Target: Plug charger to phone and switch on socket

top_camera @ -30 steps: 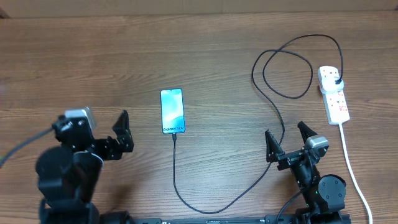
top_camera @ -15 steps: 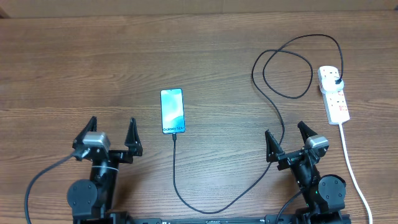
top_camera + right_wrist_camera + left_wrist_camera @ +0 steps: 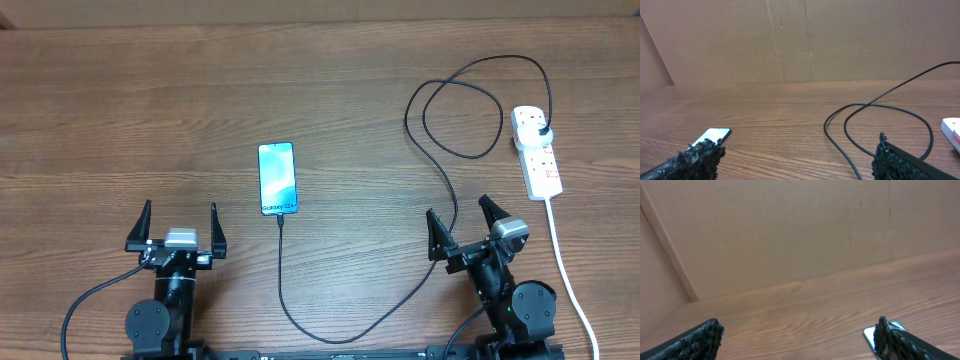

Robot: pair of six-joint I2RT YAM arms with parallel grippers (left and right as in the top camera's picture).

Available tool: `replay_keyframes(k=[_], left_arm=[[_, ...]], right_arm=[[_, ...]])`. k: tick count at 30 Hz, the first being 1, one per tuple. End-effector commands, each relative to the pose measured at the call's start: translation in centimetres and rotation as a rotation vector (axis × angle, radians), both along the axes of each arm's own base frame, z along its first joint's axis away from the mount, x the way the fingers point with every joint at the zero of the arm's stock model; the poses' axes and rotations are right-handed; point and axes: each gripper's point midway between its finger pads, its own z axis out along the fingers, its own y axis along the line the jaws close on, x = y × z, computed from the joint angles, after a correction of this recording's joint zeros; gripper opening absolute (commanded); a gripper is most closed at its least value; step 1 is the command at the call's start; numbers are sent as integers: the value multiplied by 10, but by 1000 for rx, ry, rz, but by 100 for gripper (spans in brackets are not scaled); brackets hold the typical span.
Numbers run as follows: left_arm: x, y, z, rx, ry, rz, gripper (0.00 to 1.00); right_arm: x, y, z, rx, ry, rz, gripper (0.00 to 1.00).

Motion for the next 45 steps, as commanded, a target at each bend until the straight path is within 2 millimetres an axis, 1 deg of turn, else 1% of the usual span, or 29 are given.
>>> replay_keyframes(k=[1, 4, 45], left_arm=[[2, 1, -23, 71, 57, 10, 100], [1, 2, -42, 67, 131, 12, 100], [1, 2, -42, 66, 132, 12, 100]], right_arm=[[0, -2, -2, 0, -5, -8, 100], [0, -2, -2, 0, -5, -8, 100], [0, -2, -2, 0, -5, -8, 100]])
